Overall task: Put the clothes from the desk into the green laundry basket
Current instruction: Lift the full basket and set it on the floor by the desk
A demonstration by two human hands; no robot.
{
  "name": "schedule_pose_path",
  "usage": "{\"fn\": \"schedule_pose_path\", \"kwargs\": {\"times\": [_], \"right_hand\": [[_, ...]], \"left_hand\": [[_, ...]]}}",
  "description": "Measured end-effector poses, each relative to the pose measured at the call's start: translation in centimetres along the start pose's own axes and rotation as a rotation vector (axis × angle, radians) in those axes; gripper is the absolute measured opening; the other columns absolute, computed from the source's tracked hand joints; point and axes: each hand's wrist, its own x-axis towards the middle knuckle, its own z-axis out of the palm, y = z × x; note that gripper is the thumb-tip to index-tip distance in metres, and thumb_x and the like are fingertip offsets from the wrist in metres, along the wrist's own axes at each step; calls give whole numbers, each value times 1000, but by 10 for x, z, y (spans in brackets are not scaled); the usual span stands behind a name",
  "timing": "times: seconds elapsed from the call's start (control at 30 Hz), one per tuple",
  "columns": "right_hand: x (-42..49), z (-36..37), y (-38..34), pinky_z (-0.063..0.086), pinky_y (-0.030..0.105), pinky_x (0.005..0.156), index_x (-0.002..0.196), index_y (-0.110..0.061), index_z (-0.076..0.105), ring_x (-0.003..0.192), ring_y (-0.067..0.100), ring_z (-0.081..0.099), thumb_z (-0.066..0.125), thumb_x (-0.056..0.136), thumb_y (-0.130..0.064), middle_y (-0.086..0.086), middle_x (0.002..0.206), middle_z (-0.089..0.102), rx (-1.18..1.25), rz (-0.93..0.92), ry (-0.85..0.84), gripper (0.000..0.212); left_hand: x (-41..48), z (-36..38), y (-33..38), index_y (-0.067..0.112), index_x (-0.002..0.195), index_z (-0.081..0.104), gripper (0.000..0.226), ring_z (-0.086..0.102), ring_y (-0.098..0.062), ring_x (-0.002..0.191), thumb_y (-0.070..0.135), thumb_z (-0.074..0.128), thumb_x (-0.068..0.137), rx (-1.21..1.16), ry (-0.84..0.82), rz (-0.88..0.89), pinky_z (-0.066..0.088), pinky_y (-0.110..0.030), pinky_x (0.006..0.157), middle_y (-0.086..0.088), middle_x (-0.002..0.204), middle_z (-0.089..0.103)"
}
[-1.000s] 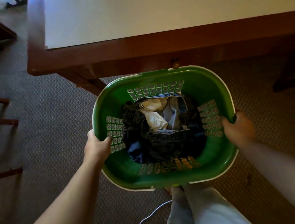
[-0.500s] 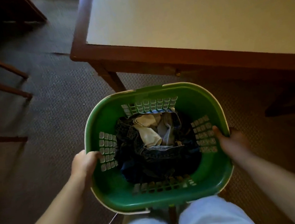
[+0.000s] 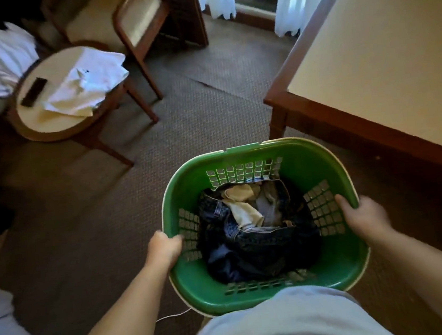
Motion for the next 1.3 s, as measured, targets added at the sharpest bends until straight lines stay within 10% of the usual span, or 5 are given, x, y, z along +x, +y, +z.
{"fn": "schedule_pose_path", "kwargs": {"times": [0.47, 0.97, 1.3], "right_hand": [[-41, 110, -145, 55, 39, 65, 121, -15, 58, 83, 25, 66, 55, 100, -44, 9, 97, 66, 9, -158, -78, 35], [33, 148, -256, 54, 48, 91, 118, -12, 65, 101, 39, 66, 57, 99, -39, 17, 106, 69, 75, -33, -14, 35], [45, 169, -313, 41, 34, 72, 106, -11, 68, 98, 38, 64, 58, 98, -32, 19, 102, 69, 120, 77, 55, 25]], "left_hand": [[105, -172, -2, -1, 121, 60, 38, 67, -33, 92, 29, 67, 99, 149, 88, 40, 52, -37, 71, -17, 109, 67], [229, -241, 135, -2, 136, 51, 55, 61, -37, 121, 34, 68, 98, 379, 64, 172, 50, -39, 93, -21, 135, 60], [311, -270, 201, -3, 132, 53, 55, 61, -37, 124, 37, 67, 98, 558, -10, 271, 49, -36, 94, -21, 135, 62]]}}
